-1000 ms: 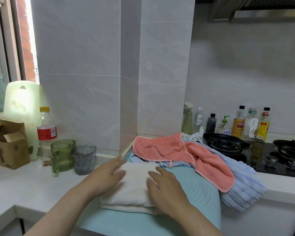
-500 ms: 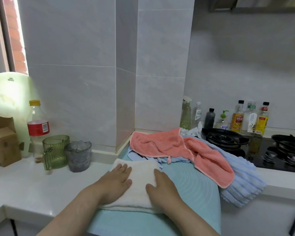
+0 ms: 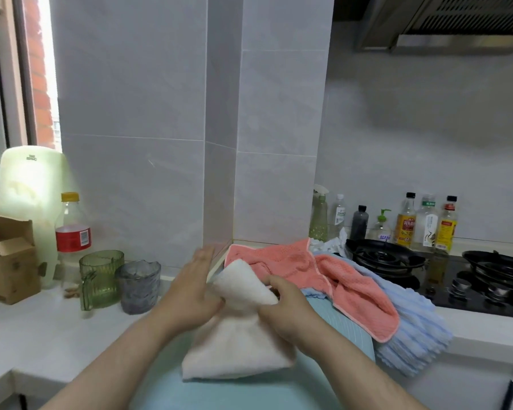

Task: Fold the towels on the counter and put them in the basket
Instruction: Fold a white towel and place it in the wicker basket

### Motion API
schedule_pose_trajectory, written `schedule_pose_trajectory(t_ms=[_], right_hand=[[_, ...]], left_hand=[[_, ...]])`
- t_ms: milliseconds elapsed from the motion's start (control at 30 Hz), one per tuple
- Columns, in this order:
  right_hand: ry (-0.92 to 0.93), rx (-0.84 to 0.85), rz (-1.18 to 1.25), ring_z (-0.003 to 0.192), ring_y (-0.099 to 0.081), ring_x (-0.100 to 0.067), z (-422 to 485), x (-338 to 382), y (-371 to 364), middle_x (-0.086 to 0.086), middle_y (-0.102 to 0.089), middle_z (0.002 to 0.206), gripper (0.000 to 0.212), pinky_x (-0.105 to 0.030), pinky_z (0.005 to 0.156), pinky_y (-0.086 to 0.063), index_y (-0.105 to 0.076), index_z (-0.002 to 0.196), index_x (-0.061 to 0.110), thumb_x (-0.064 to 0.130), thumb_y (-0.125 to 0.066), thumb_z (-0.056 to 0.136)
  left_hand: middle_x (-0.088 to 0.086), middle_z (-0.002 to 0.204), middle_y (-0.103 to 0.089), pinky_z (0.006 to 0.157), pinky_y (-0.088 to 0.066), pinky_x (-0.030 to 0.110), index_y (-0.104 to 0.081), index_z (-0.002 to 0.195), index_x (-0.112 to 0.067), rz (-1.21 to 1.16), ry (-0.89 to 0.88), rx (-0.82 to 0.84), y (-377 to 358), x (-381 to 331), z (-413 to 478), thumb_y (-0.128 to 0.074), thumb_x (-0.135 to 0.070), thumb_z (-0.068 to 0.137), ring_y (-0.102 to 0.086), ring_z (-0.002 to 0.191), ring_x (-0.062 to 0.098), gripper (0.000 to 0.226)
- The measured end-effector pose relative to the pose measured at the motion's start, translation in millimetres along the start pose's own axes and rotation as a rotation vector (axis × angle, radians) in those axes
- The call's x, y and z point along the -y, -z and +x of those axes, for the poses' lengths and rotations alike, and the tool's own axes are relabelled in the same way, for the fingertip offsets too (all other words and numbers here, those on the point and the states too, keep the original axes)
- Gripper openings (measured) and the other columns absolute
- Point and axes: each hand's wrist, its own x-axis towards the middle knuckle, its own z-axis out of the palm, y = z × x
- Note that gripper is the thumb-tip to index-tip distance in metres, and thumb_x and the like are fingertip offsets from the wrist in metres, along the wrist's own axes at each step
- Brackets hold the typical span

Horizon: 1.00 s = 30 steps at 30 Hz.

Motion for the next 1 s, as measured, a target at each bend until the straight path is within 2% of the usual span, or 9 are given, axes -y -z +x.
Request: schedule_pose_trajectory(t_ms=[67, 133, 200, 267, 433, 533, 700, 867, 1000], right_hand=[[0.18, 0.03, -0.054, 0.084, -0.058, -0.007, -7.3, 13.8, 15.2, 0.002, -0.067, 0.099, 0.042, -0.018, 0.07, -0.044, -0.066, 0.096, 0.032, 0.001, -0.053, 0.071], [0.28, 0.047, -0.092, 0.09, -0.061, -0.002, -14.7, 28.3, 31.5, 0.008, -0.07, 0.102, 0.05, -0.014, 0.074, -0.045, -0.068, 0.099, 0.035, -0.002, -0.052, 0.069], [0.316, 0.04, -0.107, 0.093, -0.063, 0.001, -23.4, 38.9, 50.2, 0.012, -0.071, 0.103, 0.054, -0.014, 0.077, -0.047, -0.068, 0.103, 0.037, -0.004, -0.054, 0.071], [0.316, 0.008, -0.065, 0.092, -0.065, -0.004, -31.6, 42.0, 67.0, 0.011, -0.071, 0.101, 0.049, -0.018, 0.077, -0.052, -0.068, 0.104, 0.04, 0.001, -0.061, 0.074], [0.039, -0.013, 0.542, 0.094, -0.07, -0.023, -51.1, 2.8, 82.2, -0.009, -0.07, 0.113, 0.069, -0.034, 0.074, -0.057, -0.06, 0.124, 0.021, 0.032, -0.081, 0.059], [-0.062, 0.088, 0.767, 0.095, -0.069, -0.026, -62.5, -15.8, 71.5, -0.009, -0.071, 0.114, 0.065, -0.039, 0.074, -0.056, -0.061, 0.119, 0.018, 0.023, -0.078, 0.056], [-0.217, 0.015, 0.609, 0.067, -0.062, -0.02, -55.2, -18.7, 75.3, -0.005, -0.071, 0.075, 0.019, -0.025, 0.057, -0.048, -0.064, 0.095, 0.008, -0.002, -0.055, 0.082], [-0.398, 0.019, 0.318, 0.08, -0.064, -0.024, -33.4, -39.2, 64.1, -0.012, -0.074, 0.095, 0.034, -0.03, 0.069, -0.052, -0.07, 0.097, 0.01, 0.009, -0.064, 0.063], [-0.362, 0.03, 0.06, 0.063, -0.054, -0.01, -25.9, -49.2, 65.9, 0.0, -0.065, 0.079, 0.02, -0.014, 0.045, -0.038, -0.065, 0.088, 0.016, 0.0, -0.065, 0.076]], left_hand=[[-0.024, 0.144, -0.03, 0.103, -0.026, 0.007, -0.02, 0.148, -0.035, -0.135, 0.002, 0.058, 27.7, -25.6, 7.4, -0.072, -0.014, 0.072, -0.033, 0.129, -0.008, 0.094], [-0.017, 0.112, -0.065, 0.077, -0.043, 0.004, -0.053, 0.122, -0.035, -0.243, 0.006, 0.162, 48.8, -47.0, 10.2, -0.074, -0.002, 0.066, -0.059, 0.096, -0.006, 0.068], [-0.007, 0.079, -0.068, 0.065, -0.047, 0.016, -0.068, 0.091, -0.017, -0.29, 0.003, 0.217, 60.7, -61.9, 9.8, -0.072, -0.003, 0.064, -0.061, 0.072, 0.004, 0.031], [-0.001, 0.069, -0.061, 0.06, -0.045, 0.025, -0.065, 0.082, -0.003, -0.372, 0.033, 0.219, 67.4, -75.4, 6.2, -0.068, -0.01, 0.063, -0.057, 0.066, 0.011, 0.021], [0.005, 0.07, -0.065, 0.056, -0.049, 0.025, -0.065, 0.085, 0.001, -0.629, 0.144, 0.109, 68.4, -100.3, -8.2, -0.067, -0.011, 0.06, -0.063, 0.065, 0.016, 0.027], [0.013, 0.079, -0.073, 0.056, -0.054, 0.029, -0.065, 0.09, -0.002, -0.817, 0.249, 0.102, 61.0, -102.1, -12.9, -0.067, -0.009, 0.063, -0.069, 0.067, 0.024, 0.027], [0.023, 0.094, -0.073, 0.062, -0.057, 0.034, -0.064, 0.102, 0.005, -0.994, 0.515, 0.186, 31.4, -84.9, -17.9, -0.055, 0.006, 0.087, -0.072, 0.076, 0.031, 0.017], [0.023, 0.102, -0.071, 0.082, -0.055, 0.04, -0.064, 0.109, 0.008, -0.953, 0.649, 0.274, -11.9, -45.5, -22.2, -0.057, 0.008, 0.084, -0.069, 0.094, 0.036, 0.026], [0.016, 0.09, -0.075, 0.074, -0.053, 0.031, -0.069, 0.102, 0.003, -0.755, 0.613, 0.33, -26.1, -22.4, -15.0, -0.066, 0.007, 0.067, -0.07, 0.084, 0.033, 0.035]])
